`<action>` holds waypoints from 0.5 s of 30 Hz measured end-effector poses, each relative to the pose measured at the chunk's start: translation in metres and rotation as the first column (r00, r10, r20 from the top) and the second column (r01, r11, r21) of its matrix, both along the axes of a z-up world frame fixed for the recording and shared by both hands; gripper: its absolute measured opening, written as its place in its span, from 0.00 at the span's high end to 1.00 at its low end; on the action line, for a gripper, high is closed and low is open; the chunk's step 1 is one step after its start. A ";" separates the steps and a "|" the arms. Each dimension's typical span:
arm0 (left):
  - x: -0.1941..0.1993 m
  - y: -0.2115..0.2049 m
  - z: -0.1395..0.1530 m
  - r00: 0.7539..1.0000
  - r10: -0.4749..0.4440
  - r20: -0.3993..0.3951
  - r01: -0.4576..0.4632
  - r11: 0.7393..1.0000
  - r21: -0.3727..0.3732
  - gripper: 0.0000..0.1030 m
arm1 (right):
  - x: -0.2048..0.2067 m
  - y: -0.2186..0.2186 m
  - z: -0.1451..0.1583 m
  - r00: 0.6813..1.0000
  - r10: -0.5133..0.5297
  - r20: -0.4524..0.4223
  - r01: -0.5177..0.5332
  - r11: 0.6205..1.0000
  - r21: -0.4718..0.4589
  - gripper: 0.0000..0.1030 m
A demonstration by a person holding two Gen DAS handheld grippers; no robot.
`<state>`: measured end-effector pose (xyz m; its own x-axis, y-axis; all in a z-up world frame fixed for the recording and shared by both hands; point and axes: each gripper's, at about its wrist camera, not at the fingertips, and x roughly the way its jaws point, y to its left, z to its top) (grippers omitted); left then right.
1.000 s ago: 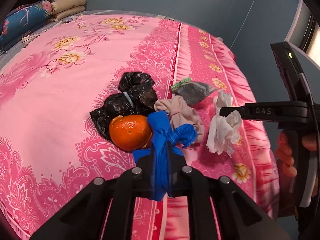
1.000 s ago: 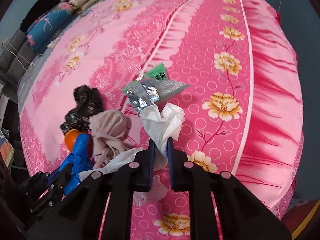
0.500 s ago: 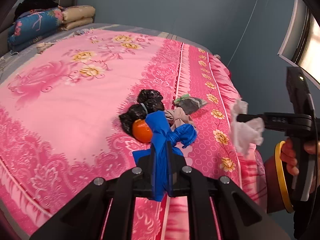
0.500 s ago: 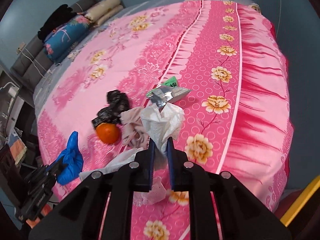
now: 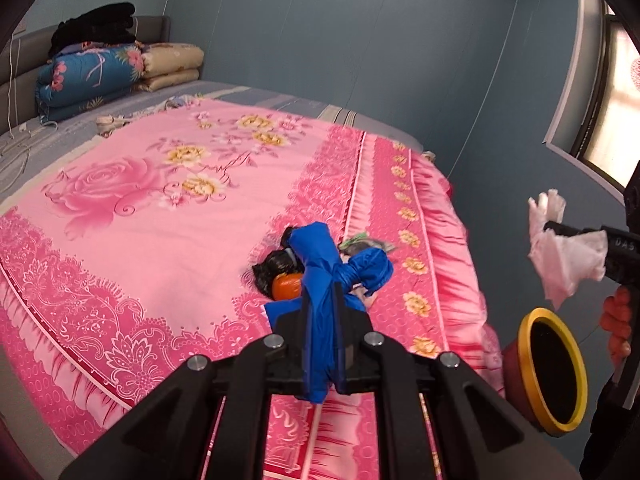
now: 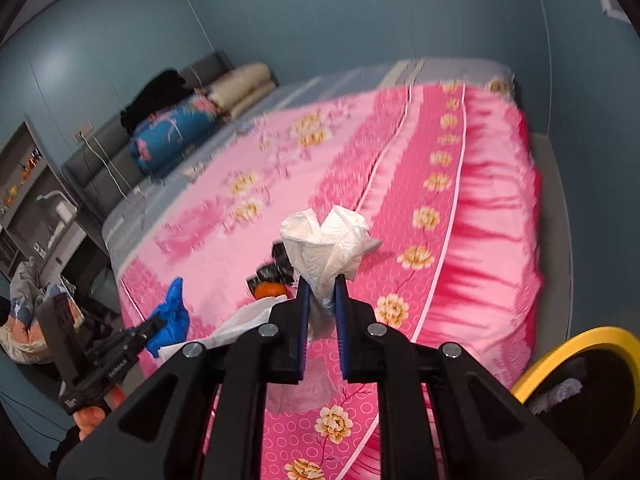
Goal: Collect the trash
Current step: 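Lift the blue bag and tissues and carry both over the bin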
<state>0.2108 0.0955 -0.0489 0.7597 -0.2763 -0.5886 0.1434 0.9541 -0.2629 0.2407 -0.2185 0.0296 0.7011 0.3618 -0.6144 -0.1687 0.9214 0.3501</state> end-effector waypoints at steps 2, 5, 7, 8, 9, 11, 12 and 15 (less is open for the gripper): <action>-0.007 -0.007 0.009 1.000 -0.006 0.018 0.006 1.000 -0.001 0.92 | -0.012 -0.010 0.014 0.999 -0.003 0.034 0.003 1.000 0.009 0.88; -0.018 -0.021 0.023 0.999 -0.011 0.047 0.010 1.000 0.011 0.92 | -0.025 -0.021 0.029 0.998 -0.012 0.070 0.012 1.000 0.012 0.88; -0.025 -0.031 0.034 0.998 -0.014 0.065 0.013 1.000 0.020 0.92 | -0.034 -0.032 0.038 0.996 -0.023 0.088 0.021 1.000 0.020 0.88; -0.028 -0.034 0.037 0.997 -0.017 0.070 0.016 1.000 0.019 0.92 | -0.037 -0.036 0.041 0.995 -0.028 0.093 0.026 0.999 0.021 0.88; -0.031 -0.039 0.042 0.997 -0.023 0.079 0.022 1.000 0.019 0.92 | -0.039 -0.040 0.044 0.995 -0.033 0.100 0.031 0.999 0.022 0.88; -0.038 -0.050 0.052 0.994 -0.036 0.101 0.034 0.999 0.026 0.92 | -0.048 -0.055 0.050 0.992 -0.050 0.115 0.046 0.998 0.029 0.88; -0.040 -0.055 0.056 0.993 -0.040 0.108 0.037 0.999 0.031 0.92 | -0.052 -0.061 0.052 0.991 -0.056 0.120 0.053 0.998 0.028 0.88; -0.049 -0.073 0.068 0.989 -0.068 0.129 0.063 0.997 0.042 0.92 | -0.063 -0.074 0.055 0.988 -0.076 0.133 0.073 0.997 0.029 0.88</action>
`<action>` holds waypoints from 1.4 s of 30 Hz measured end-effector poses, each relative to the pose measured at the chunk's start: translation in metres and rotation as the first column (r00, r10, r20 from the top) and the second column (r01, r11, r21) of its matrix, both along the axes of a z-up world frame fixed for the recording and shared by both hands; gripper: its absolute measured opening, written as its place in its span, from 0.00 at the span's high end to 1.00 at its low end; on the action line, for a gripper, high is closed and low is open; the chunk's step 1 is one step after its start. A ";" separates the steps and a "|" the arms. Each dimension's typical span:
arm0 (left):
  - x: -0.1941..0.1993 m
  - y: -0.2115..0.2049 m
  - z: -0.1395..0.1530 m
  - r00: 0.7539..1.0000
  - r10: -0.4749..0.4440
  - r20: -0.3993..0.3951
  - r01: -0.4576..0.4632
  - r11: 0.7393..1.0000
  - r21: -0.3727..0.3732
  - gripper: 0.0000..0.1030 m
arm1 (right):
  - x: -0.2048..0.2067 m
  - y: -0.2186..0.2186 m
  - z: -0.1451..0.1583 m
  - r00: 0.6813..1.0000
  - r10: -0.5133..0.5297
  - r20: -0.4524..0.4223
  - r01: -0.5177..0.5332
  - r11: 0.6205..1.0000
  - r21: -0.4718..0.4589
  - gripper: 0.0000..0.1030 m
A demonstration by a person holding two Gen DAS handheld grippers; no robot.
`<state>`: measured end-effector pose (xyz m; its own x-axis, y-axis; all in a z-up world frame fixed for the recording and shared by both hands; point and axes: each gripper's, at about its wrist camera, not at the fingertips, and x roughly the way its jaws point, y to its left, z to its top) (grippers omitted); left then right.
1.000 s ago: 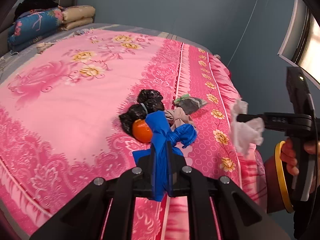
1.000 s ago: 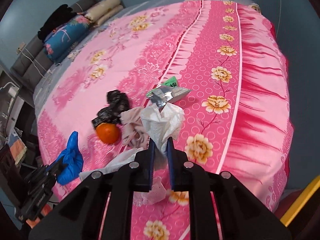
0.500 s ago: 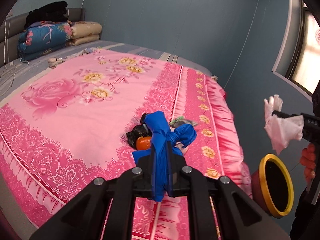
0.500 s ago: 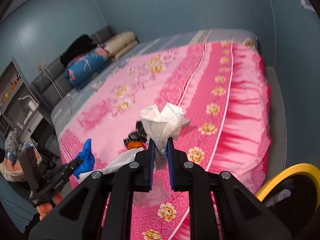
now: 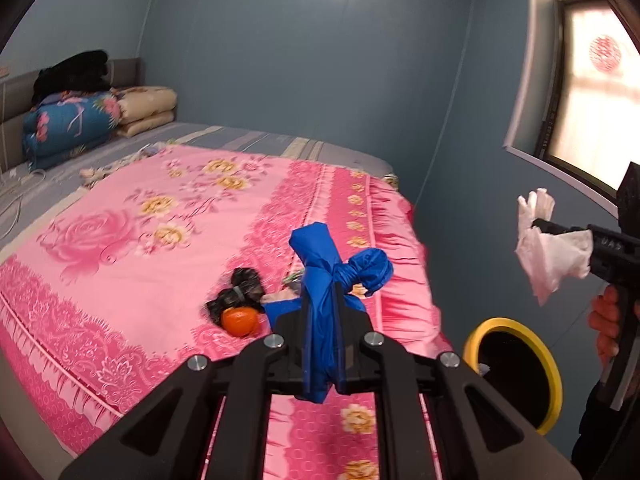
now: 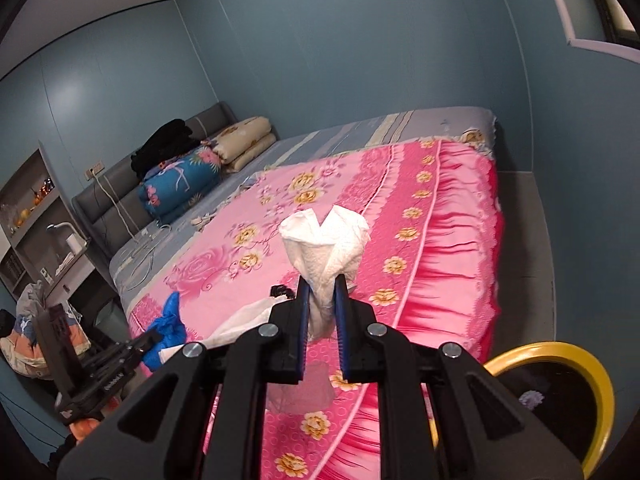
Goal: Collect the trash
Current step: 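Lift the blue bag and tissues and carry both over the bin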
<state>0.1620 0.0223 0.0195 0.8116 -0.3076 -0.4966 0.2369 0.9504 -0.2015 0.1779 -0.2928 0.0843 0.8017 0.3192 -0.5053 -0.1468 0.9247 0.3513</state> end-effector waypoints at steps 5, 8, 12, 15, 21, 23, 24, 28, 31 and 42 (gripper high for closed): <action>-0.012 -0.033 0.015 0.998 -0.051 0.027 0.050 0.999 0.016 0.92 | -0.019 -0.030 0.001 0.999 -0.041 0.011 0.041 0.999 0.010 0.88; -0.018 -0.051 0.022 0.996 -0.083 0.042 0.082 0.996 0.028 0.92 | -0.029 -0.047 -0.001 0.998 -0.065 0.016 0.064 0.998 0.020 0.88; -0.026 -0.076 0.029 0.989 -0.134 0.061 0.132 0.990 0.045 0.92 | -0.043 -0.067 -0.002 0.994 -0.102 0.030 0.101 0.995 0.026 0.88; -0.028 -0.089 0.032 0.984 -0.163 0.071 0.160 0.986 0.051 0.92 | -0.055 -0.083 -0.003 0.991 -0.130 0.040 0.129 0.991 0.031 0.88; -0.031 -0.119 0.035 0.973 -0.218 0.082 0.211 0.974 0.080 0.92 | -0.069 -0.102 -0.011 0.985 -0.167 0.041 0.167 0.986 0.024 0.88; -0.031 -0.128 0.036 0.969 -0.234 0.082 0.227 0.970 0.086 0.92 | -0.072 -0.108 -0.015 0.983 -0.181 0.036 0.180 0.983 0.020 0.88; -0.032 -0.133 0.035 0.967 -0.242 0.084 0.234 0.968 0.091 0.92 | -0.074 -0.111 -0.018 0.981 -0.189 0.034 0.188 0.982 0.015 0.88; -0.034 -0.155 0.033 0.958 -0.272 0.093 0.260 0.957 0.126 0.92 | -0.080 -0.123 -0.028 0.977 -0.214 0.022 0.213 0.977 0.013 0.88; -0.037 -0.171 0.031 0.950 -0.296 0.097 0.281 0.949 0.143 0.92 | -0.082 -0.130 -0.034 0.974 -0.227 0.009 0.227 0.974 0.016 0.88; -0.041 -0.222 0.016 0.923 -0.376 0.078 0.357 0.916 0.182 0.92 | -0.101 -0.153 -0.062 0.950 -0.311 -0.008 0.311 0.950 -0.023 0.88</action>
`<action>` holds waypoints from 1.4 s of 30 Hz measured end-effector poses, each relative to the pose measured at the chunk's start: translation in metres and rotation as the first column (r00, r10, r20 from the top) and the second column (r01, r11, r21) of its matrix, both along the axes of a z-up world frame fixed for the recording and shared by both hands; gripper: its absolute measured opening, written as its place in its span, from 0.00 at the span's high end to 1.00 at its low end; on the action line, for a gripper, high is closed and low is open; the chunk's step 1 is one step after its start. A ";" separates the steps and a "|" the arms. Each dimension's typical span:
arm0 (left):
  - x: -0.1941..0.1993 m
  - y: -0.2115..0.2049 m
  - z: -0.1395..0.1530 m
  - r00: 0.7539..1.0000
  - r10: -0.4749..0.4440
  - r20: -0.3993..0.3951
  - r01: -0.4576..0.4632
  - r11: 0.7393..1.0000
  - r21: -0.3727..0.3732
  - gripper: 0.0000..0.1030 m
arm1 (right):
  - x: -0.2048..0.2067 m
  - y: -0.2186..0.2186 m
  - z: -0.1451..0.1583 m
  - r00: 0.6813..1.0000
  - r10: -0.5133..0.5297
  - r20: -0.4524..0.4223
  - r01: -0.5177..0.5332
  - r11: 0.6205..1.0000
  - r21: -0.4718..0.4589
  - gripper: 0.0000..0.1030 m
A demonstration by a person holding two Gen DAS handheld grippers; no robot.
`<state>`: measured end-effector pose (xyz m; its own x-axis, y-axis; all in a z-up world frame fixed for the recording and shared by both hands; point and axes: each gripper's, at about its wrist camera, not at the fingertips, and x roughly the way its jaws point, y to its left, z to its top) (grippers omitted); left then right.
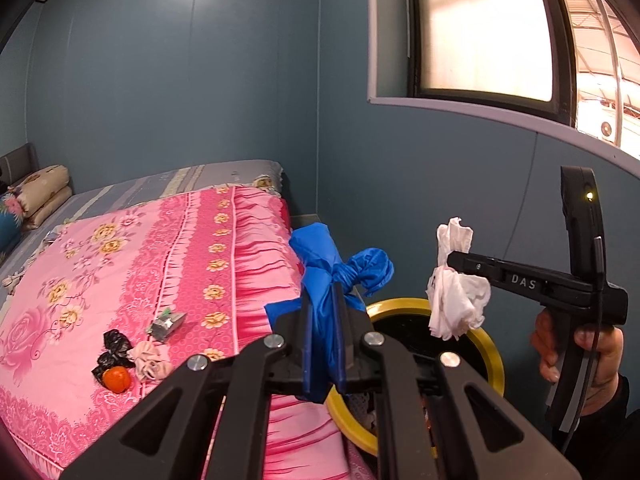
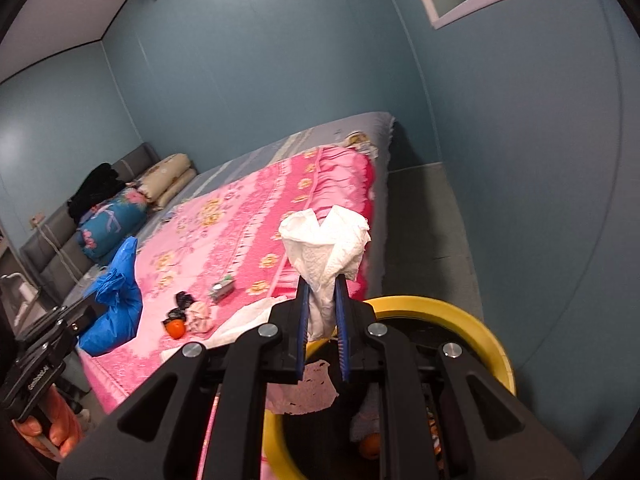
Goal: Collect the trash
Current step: 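Lift the blue bag and tissues and carry both over the bin, then open both tools to drop the blue bag and tissues into the bin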
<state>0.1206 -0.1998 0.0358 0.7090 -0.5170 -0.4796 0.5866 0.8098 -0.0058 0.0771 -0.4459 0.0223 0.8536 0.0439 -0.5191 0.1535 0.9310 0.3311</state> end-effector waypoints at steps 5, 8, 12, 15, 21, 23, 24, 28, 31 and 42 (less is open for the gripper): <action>0.000 -0.020 -0.010 1.000 -0.027 -0.013 0.027 1.000 0.013 0.92 | -0.004 -0.011 -0.012 0.999 -0.031 -0.020 0.031 0.999 -0.014 0.88; 0.002 -0.032 -0.019 0.998 -0.045 -0.032 0.046 0.999 0.026 0.92 | -0.003 -0.019 -0.021 0.999 -0.039 -0.036 0.039 0.999 -0.011 0.88; 0.006 -0.044 -0.034 0.995 -0.060 -0.076 0.062 0.998 0.019 0.92 | -0.004 -0.027 -0.030 0.997 -0.052 -0.057 0.051 0.999 -0.015 0.88; 0.007 -0.051 -0.043 0.994 -0.066 -0.088 0.068 0.997 0.028 0.92 | -0.004 -0.033 -0.037 0.996 -0.056 -0.070 0.055 0.998 -0.012 0.88; 0.015 -0.063 -0.060 0.989 -0.071 -0.127 0.077 0.996 0.044 0.92 | 0.002 -0.038 -0.049 0.993 -0.059 -0.102 0.059 0.998 -0.006 0.88; 0.018 -0.065 -0.064 0.986 -0.072 -0.148 0.078 0.996 0.040 0.92 | 0.003 -0.041 -0.055 0.991 -0.058 -0.119 0.059 0.998 0.002 0.87; 0.021 -0.066 -0.068 0.984 -0.067 -0.163 0.074 0.997 0.038 0.92 | 0.004 -0.040 -0.055 0.991 -0.059 -0.123 0.059 0.998 0.003 0.87; 0.030 -0.067 -0.079 0.972 -0.069 -0.226 0.077 0.997 0.023 0.92 | 0.013 -0.040 -0.061 0.988 -0.060 -0.145 0.062 0.998 0.007 0.87; 0.034 -0.065 -0.083 0.966 -0.072 -0.247 0.077 0.997 0.013 0.88 | 0.012 -0.043 -0.065 0.986 -0.070 -0.153 0.072 0.997 0.006 0.87; 0.044 -0.044 -0.085 0.959 -0.017 -0.284 0.001 0.999 -0.053 0.37 | 0.015 -0.042 -0.071 0.984 -0.090 -0.153 0.095 0.995 0.029 0.63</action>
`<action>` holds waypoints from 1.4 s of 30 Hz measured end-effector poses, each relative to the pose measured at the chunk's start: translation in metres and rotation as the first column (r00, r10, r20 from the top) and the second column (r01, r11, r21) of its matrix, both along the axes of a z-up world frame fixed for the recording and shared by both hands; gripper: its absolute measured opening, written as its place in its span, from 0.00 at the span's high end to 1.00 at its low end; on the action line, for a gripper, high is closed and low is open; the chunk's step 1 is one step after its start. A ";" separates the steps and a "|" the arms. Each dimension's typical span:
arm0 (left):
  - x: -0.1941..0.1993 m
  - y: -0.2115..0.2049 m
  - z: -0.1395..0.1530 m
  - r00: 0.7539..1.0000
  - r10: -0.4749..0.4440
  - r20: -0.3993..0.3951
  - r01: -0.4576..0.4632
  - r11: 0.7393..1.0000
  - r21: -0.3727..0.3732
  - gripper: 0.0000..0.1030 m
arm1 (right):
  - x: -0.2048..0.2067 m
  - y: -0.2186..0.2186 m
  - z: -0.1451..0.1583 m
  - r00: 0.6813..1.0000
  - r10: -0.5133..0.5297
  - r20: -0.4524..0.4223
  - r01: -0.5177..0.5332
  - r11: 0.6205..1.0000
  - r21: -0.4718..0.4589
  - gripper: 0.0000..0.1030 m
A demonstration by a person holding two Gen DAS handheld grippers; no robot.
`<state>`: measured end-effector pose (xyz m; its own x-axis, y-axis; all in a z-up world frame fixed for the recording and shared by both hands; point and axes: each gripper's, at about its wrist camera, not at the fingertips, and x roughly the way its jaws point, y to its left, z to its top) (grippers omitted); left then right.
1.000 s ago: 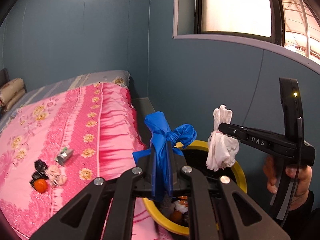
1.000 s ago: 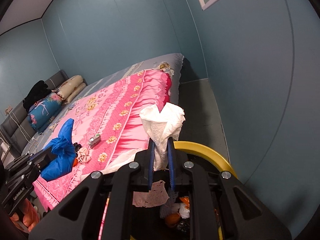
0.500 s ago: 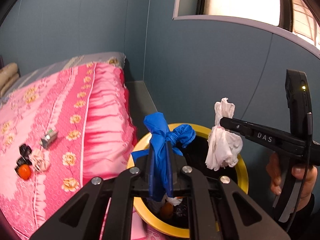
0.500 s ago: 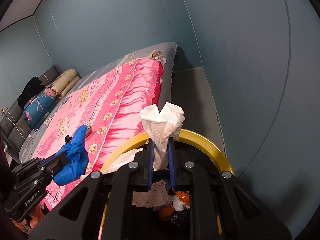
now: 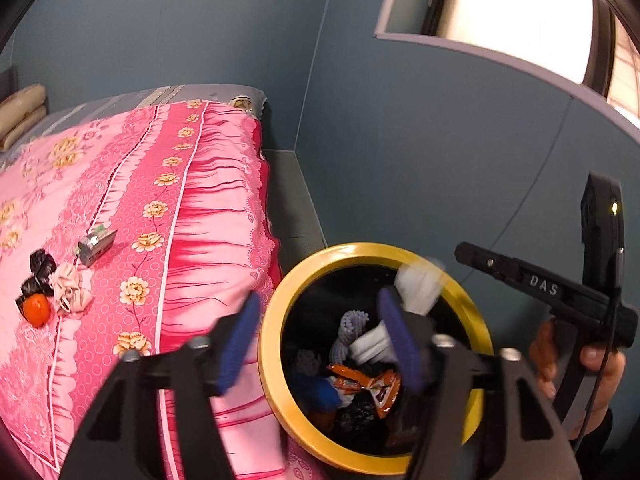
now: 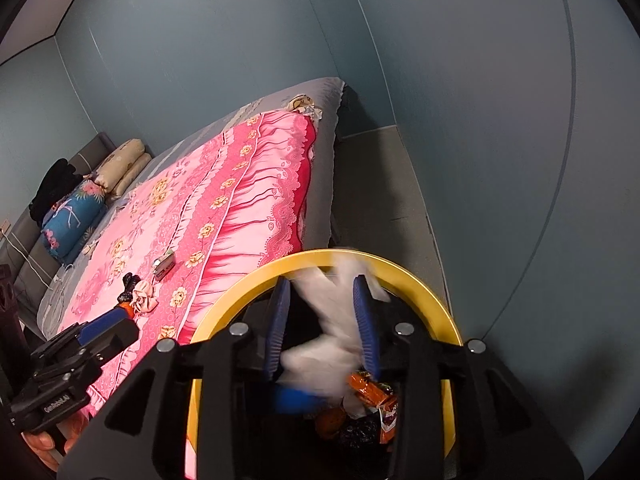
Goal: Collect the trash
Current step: 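Open both tools to drop the blue bag and tissues into the bin, then move both open tools back toward the remaining trash on the bed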
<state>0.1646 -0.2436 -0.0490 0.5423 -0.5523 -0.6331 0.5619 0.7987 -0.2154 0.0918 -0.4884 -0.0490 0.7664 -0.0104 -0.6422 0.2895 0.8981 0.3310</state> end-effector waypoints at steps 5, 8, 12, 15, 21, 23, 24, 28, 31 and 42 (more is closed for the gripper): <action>0.004 0.011 0.002 0.999 0.035 0.014 -0.035 0.999 -0.015 0.26 | -0.001 0.002 0.001 1.000 -0.004 0.011 0.004 1.000 0.007 0.52; 0.007 0.020 0.002 0.999 0.052 0.017 -0.052 0.998 -0.020 0.25 | 0.000 0.004 0.004 1.000 0.007 0.029 -0.007 1.000 0.015 0.45; 0.011 0.037 0.004 0.996 0.089 0.031 -0.088 0.996 -0.025 0.20 | -0.002 0.009 0.010 0.997 0.035 0.062 -0.037 0.999 0.031 0.34; 0.017 0.055 0.006 0.990 0.134 0.055 -0.133 0.991 -0.013 0.20 | 0.006 0.019 0.015 0.994 0.070 0.080 -0.073 0.997 0.036 0.30; 0.029 0.097 0.006 0.976 0.209 0.060 -0.209 0.978 -0.018 0.20 | 0.027 0.050 0.027 0.987 0.134 0.084 -0.135 0.991 0.011 0.26; 0.033 0.112 0.007 0.972 0.227 0.061 -0.226 0.974 -0.022 0.20 | 0.036 0.063 0.030 0.983 0.166 0.079 -0.168 0.986 0.010 0.25; 0.035 0.120 0.008 0.968 0.241 0.068 -0.240 0.971 -0.023 0.20 | 0.038 0.067 0.031 0.981 0.176 0.078 -0.178 0.984 0.010 0.24; 0.043 0.158 0.008 0.948 0.308 0.079 -0.308 0.951 -0.015 0.18 | 0.053 0.089 0.035 0.971 0.227 0.070 -0.228 0.974 0.010 0.24; 0.050 0.185 0.005 0.931 0.356 0.083 -0.357 0.934 -0.001 0.18 | 0.067 0.109 0.039 0.958 0.280 0.068 -0.282 0.959 0.017 0.24; 0.082 0.278 -0.022 0.865 0.500 0.041 -0.501 0.864 0.048 0.18 | 0.136 0.187 0.031 0.911 0.412 -0.011 -0.412 0.911 0.034 0.23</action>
